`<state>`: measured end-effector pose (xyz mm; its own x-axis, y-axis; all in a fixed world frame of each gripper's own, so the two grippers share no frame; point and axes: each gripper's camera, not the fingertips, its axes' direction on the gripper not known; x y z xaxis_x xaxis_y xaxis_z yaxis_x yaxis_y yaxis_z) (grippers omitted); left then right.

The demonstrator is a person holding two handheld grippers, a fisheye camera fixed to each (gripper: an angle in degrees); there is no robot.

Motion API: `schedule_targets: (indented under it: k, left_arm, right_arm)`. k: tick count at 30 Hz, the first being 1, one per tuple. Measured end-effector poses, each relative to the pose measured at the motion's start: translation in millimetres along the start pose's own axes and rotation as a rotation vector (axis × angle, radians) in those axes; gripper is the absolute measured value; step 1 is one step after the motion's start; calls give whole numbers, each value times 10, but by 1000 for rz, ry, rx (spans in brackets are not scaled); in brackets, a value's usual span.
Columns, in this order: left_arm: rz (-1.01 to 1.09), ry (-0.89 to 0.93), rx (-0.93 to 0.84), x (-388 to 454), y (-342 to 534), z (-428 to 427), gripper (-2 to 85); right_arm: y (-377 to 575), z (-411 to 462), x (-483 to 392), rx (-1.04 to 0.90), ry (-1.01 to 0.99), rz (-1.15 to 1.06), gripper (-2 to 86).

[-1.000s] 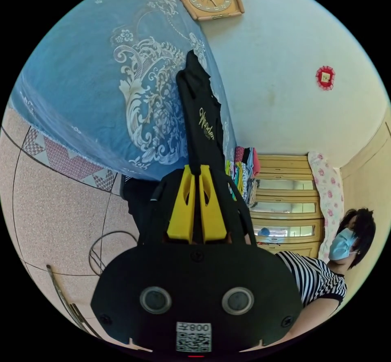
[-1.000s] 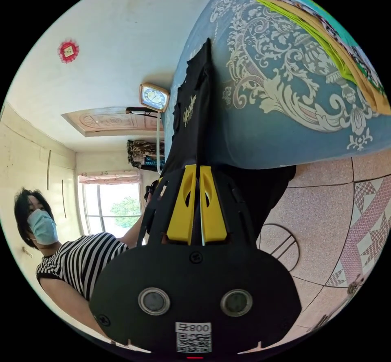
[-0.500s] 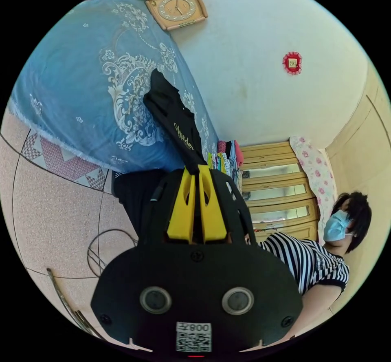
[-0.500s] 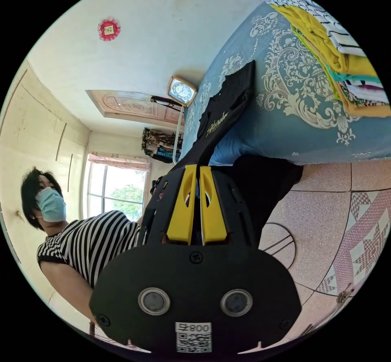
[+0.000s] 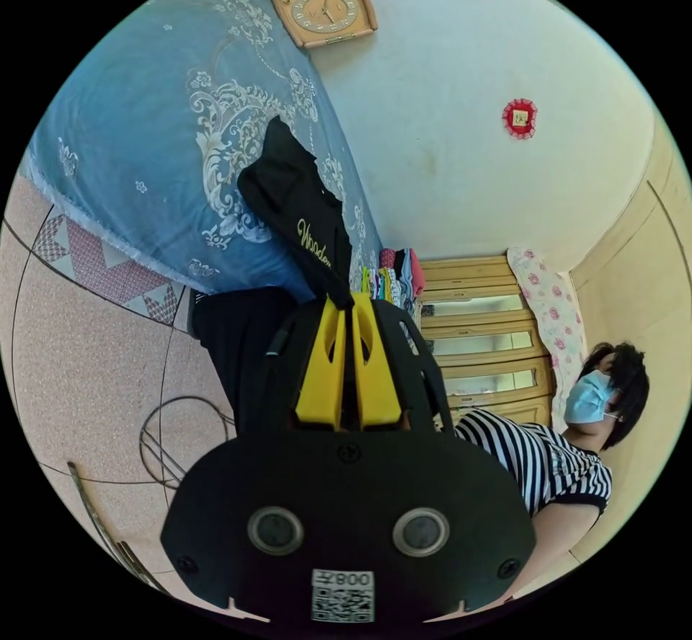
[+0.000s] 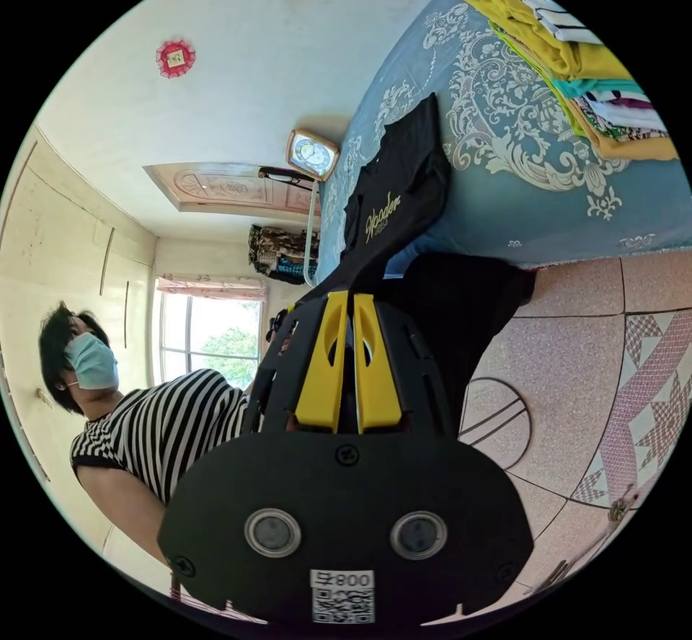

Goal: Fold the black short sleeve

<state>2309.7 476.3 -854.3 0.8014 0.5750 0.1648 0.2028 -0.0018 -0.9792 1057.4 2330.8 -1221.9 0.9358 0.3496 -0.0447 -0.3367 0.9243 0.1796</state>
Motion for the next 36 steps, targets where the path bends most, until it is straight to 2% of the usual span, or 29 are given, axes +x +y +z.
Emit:
schedule_targets:
  k: [7,12,16,20,23,26,31,34,36]
  left_arm:
    - [2,29,4,248,-605,470,22]
    - [42,-12,-25,508,-1391,984,22]
    - [45,-84,-38,670,-2265,1608,25]
    - [-15,-229,-61,560,-3022,2359,36]
    - [-92,-274,-46,437,-3246,2768,46]
    - [-37,-250,-7,547,-3270,3000,57]
    - [105,-288,4,963,-3018,3401,63]
    - [220,-328,-73,1278,-2803,3877,67]
    - [328,-431,-150,1503,-2701,4233,70]
  right_arm:
    - [-570,201,-302,15,-8,1,9]
    - [-1497,499,-667,-12,38,-39,11]
    - [-2323,833,-863,-49,84,-46,13]
    - [-3190,1375,-833,-109,132,48,20]
    - [-3524,1736,-858,-130,180,106,29]
    - [-3627,1964,-1196,-115,240,27,37]
    - [-3476,2387,-1936,-106,477,-125,52]
    - [-3317,2881,-2480,-180,658,-279,61]
    - [-3171,3453,-2941,-302,828,-491,63]
